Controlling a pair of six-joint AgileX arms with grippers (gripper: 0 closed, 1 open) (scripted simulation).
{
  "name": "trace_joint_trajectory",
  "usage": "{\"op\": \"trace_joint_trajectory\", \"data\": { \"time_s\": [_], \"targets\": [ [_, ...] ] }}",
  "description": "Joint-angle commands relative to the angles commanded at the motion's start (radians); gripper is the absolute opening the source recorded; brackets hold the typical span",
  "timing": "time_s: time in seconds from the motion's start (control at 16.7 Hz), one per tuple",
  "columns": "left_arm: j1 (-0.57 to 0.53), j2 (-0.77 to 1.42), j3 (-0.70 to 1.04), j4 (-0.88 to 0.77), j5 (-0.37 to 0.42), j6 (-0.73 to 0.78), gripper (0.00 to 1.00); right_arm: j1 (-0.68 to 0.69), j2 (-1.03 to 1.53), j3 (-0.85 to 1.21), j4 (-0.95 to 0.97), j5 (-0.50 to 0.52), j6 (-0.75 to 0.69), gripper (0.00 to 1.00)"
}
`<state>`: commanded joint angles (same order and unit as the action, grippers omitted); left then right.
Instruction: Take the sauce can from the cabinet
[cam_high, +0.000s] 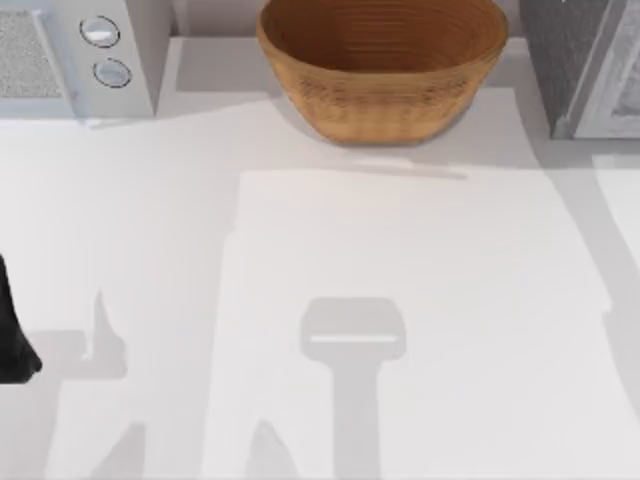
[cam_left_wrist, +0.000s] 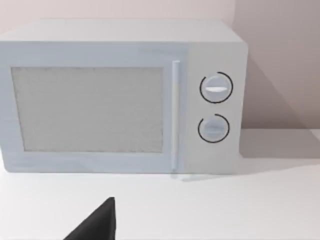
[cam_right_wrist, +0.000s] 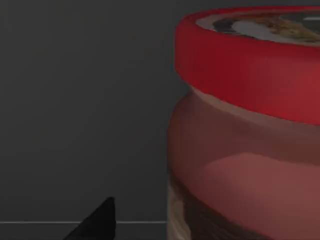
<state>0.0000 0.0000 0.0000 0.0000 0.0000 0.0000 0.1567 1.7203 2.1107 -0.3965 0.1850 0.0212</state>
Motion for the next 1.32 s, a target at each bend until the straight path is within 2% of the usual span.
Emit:
{"op": "trace_joint_trajectory", "data": {
  "time_s": [0.36, 1.14, 1.32],
  "targets": [
    [0.000, 0.000, 0.000, 0.000, 0.000, 0.000, 1.00, -0.005, 0.029, 0.030, -0.002, -0.004, 0.000, 1.00],
    [0.000, 0.000, 0.000, 0.000, 0.000, 0.000, 1.00, -0.005, 0.029, 0.030, -0.002, -0.004, 0.000, 0.02],
    [0.000, 0.000, 0.000, 0.000, 0.000, 0.000, 1.00, -0.005, 0.029, 0.030, -0.002, -0.004, 0.000, 0.00]
  ]
}}
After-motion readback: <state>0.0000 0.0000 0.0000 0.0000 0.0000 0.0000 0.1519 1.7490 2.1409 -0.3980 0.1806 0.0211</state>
